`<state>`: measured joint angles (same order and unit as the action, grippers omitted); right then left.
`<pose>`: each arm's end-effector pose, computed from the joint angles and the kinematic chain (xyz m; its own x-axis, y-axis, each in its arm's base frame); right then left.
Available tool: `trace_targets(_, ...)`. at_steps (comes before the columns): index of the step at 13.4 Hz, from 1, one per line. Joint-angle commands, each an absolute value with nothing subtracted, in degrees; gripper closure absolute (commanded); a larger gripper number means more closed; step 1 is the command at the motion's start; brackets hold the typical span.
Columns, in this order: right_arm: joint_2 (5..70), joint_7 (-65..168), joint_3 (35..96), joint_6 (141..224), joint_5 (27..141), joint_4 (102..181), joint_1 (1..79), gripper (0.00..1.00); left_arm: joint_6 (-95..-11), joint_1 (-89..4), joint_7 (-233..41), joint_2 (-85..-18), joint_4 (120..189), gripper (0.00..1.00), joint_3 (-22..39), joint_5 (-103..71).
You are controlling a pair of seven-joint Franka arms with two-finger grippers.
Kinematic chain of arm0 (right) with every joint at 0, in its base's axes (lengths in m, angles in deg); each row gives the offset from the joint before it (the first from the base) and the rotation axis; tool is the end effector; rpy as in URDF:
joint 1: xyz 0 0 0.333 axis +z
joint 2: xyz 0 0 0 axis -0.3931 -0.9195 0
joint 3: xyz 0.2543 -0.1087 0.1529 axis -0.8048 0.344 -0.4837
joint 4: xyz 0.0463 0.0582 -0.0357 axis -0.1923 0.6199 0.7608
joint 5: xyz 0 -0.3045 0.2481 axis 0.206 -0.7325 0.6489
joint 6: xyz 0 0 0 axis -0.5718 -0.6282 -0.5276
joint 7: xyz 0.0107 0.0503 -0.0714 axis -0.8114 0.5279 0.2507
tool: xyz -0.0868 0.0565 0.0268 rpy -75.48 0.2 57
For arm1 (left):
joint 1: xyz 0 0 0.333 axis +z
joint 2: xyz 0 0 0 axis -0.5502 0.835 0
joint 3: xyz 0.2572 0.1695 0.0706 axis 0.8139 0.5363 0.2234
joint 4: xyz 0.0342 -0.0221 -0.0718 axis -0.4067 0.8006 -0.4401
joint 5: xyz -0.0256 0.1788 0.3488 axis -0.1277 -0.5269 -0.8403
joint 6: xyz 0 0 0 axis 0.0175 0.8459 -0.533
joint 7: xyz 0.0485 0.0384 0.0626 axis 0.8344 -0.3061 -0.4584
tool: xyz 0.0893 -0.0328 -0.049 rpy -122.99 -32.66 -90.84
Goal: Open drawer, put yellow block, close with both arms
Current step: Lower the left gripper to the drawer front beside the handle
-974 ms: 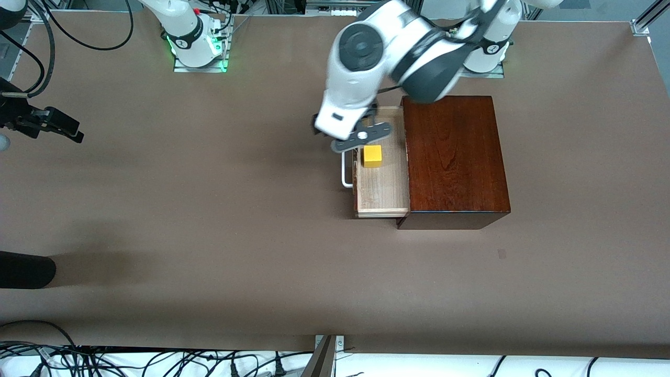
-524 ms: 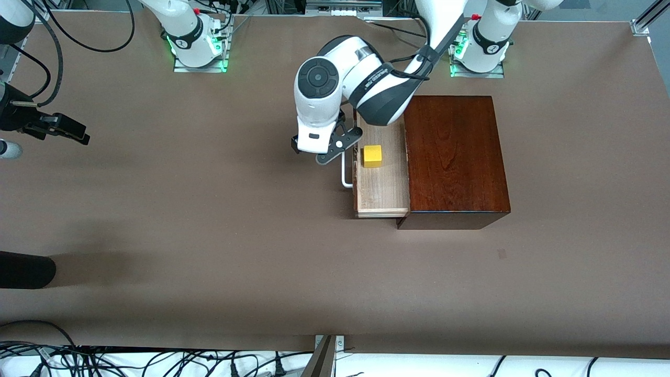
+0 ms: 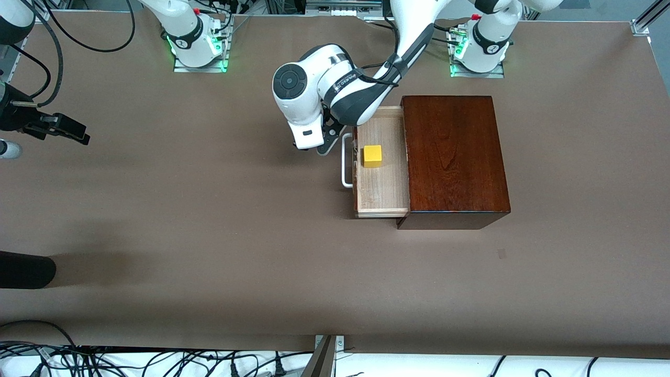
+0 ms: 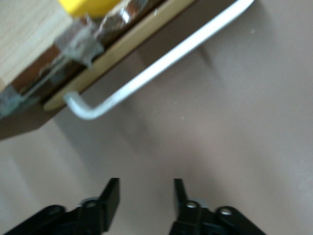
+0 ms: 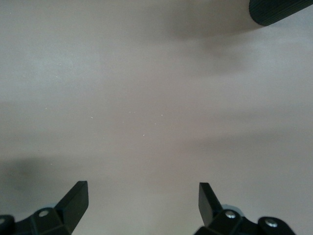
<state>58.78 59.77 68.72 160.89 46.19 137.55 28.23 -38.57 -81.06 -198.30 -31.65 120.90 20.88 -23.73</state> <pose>0.5675 -0.0325 0.5703 0.9929 -0.1082 -0.0498 -0.1071 -0.9939 0.0242 0.4549 -0.5851 0.3155 0.5397 0.8407 -0.0436 0.8242 -0.5383 -0.1758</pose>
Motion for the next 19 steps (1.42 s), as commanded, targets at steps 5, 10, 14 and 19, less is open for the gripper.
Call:
trace_targets(5, 58.79, 60.98, 68.9, 160.75, 45.77, 137.63, 28.16, 0.0, -37.87, -80.67, -199.06, -29.98, 118.94, 1.0, 22.88, -26.72)
trace_targets(10, 58.79, 61.07, 68.9, 161.1, 46.21, 136.75, 28.33, 0.0, -36.12, -80.75, -198.53, -30.07, 118.85, 1.0, 25.08, -29.44)
trace_targets(14, 58.79, 60.98, 68.81, 161.28, 46.12, 136.58, 28.42, 0.0, -35.42, -80.75, -198.62, -30.07, 119.03, 1.0, 25.96, -31.72)
trace_targets(19, 58.61, 60.89, 68.72, 161.28, 46.3, 136.4, 28.51, 0.0, -32.44, -80.31, -194.33, -30.25, 119.12, 1.0, 26.05, -35.15)
